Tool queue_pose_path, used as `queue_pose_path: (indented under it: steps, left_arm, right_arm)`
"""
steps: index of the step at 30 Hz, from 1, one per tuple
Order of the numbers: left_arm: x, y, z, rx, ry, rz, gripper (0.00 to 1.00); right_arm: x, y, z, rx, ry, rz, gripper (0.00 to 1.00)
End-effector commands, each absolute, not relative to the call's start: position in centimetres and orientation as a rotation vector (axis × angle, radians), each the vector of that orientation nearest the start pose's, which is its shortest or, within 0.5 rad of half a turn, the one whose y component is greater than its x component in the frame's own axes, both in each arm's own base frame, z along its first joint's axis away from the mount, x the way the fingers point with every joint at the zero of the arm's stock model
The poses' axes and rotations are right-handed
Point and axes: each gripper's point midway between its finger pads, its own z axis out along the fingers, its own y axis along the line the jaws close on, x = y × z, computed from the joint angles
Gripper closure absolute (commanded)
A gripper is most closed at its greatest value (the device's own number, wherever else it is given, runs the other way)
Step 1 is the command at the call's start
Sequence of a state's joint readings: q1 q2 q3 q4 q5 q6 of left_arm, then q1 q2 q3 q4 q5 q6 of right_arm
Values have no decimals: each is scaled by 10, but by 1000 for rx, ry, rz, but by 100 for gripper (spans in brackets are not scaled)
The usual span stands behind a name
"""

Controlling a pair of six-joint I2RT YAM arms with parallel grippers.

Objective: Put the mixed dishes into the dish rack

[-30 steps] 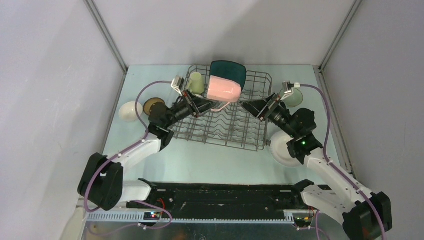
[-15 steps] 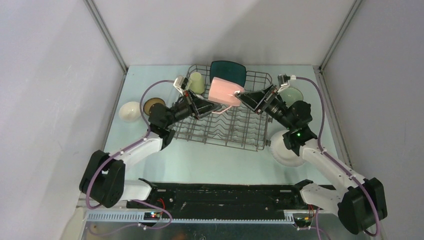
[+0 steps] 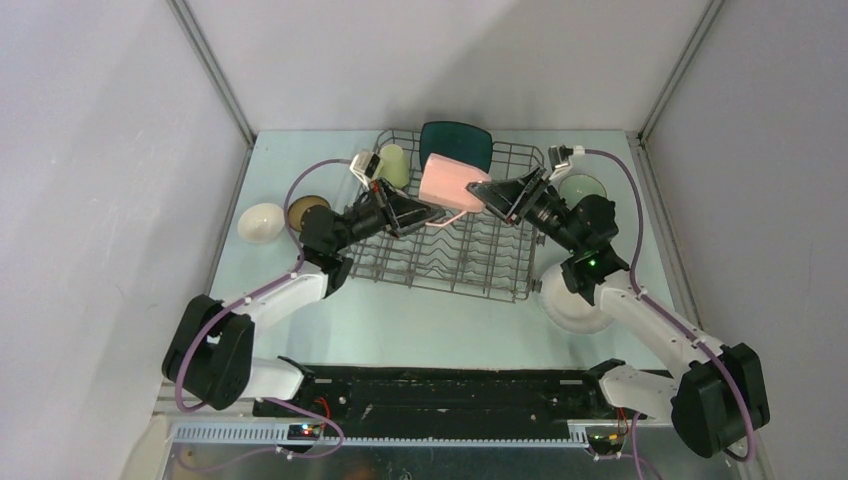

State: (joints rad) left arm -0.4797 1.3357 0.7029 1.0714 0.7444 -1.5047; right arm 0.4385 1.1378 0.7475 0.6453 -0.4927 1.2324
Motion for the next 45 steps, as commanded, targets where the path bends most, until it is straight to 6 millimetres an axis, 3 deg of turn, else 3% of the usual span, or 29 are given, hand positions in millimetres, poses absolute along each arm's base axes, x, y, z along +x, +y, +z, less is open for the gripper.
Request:
queue_pose_path:
  steps: [1, 4, 6, 9, 11, 16, 17, 21, 25, 34, 37, 38, 39, 40, 41, 42, 43, 44, 45]
  left_arm:
    - [226, -293, 387, 213, 1412, -2080, 85]
    - [230, -295, 381, 206, 1440, -2060, 62]
    - [233, -295, 377, 194, 1452, -2043, 53]
    - [237, -296, 371, 185, 1477, -2006, 47]
    - [243, -295, 364, 169, 1507, -1953, 37]
    - [268, -286, 327, 77, 1667, -1681, 19]
    - [272, -283, 312, 69, 1727, -1613, 16]
    - [290, -264, 288, -6, 1811, -1386, 4]
    - [296, -243, 275, -32, 1851, -1191, 1]
    - [293, -181, 262, -44, 1913, -751, 0]
    - [290, -161, 266, -134, 1878, -688, 0]
    - [290, -151, 258, -194, 1880, -655, 0]
    - [288, -146, 261, -216, 1855, -651, 0]
    - [288, -140, 254, -241, 1851, -632, 0]
    - [285, -138, 257, -244, 1830, -634, 0]
    - [283, -135, 254, -246, 1823, -629, 0]
    - [282, -134, 253, -247, 1821, -627, 0]
    - [281, -132, 249, -244, 1825, -620, 0]
    - [280, -132, 246, -241, 1833, -614, 0]
  right_arm:
    - [270, 256, 397, 70, 1456, 1695, 71]
    - [271, 254, 396, 80, 1460, 1673, 86]
    - [271, 251, 398, 87, 1454, 1663, 92]
    - [273, 246, 400, 106, 1444, 1642, 94]
    - [276, 241, 400, 123, 1439, 1618, 94]
    - [289, 221, 397, 209, 1438, 1505, 95]
    - [292, 218, 392, 228, 1455, 1486, 95]
    - [307, 204, 378, 288, 1508, 1389, 100]
    - [325, 194, 361, 312, 1587, 1250, 100]
    - [380, 157, 311, 330, 1891, 677, 100]
    - [398, 137, 303, 335, 1914, 468, 100]
    - [405, 136, 298, 334, 1942, 419, 100]
    - [410, 129, 303, 330, 1941, 352, 100]
    - [418, 129, 291, 322, 1977, 308, 100]
    - [423, 124, 295, 315, 1983, 258, 100]
    - [432, 125, 281, 305, 2023, 217, 100]
    - [436, 123, 285, 290, 2031, 180, 100]
    - [445, 125, 268, 270, 2075, 140, 100]
    - [450, 124, 272, 267, 2080, 117, 100]
